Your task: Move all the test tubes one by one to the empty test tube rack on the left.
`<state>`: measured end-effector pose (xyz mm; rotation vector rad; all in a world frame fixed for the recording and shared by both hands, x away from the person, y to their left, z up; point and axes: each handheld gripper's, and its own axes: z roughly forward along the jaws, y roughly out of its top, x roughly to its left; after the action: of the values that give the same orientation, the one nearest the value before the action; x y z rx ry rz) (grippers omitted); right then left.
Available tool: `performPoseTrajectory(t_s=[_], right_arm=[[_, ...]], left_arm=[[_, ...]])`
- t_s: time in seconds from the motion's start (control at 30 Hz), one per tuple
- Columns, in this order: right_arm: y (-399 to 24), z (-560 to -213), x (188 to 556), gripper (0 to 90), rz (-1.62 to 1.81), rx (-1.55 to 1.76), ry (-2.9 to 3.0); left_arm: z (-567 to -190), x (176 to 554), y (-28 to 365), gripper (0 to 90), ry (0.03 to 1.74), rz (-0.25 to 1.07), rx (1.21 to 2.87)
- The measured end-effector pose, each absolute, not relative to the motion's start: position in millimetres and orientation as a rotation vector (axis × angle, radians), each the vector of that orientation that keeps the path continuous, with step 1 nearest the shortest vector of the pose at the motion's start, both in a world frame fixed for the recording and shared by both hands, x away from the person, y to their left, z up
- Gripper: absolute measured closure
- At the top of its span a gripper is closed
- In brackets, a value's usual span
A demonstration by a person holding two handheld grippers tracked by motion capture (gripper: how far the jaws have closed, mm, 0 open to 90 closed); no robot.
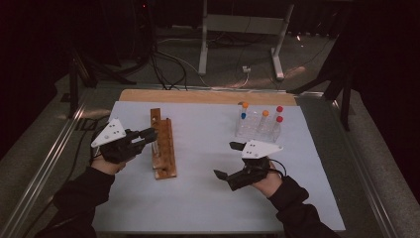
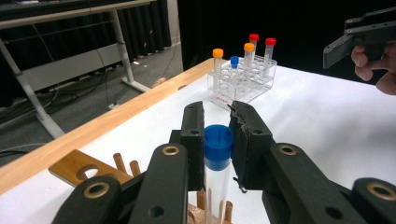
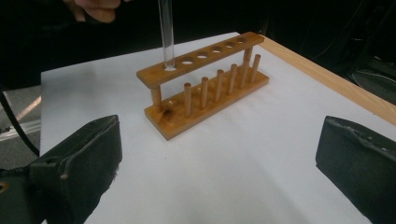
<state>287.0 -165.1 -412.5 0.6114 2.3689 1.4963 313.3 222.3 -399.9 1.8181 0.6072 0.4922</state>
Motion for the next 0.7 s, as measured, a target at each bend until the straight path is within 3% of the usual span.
performPoseTrajectory(t_s=[0.7], right_arm=[[-167.1,-415.1,285.9,2.5,1.501,0.619,2.365]], left_arm=[[-440.8,315.5,219.8,77.4,0.653,0.446,1.842]])
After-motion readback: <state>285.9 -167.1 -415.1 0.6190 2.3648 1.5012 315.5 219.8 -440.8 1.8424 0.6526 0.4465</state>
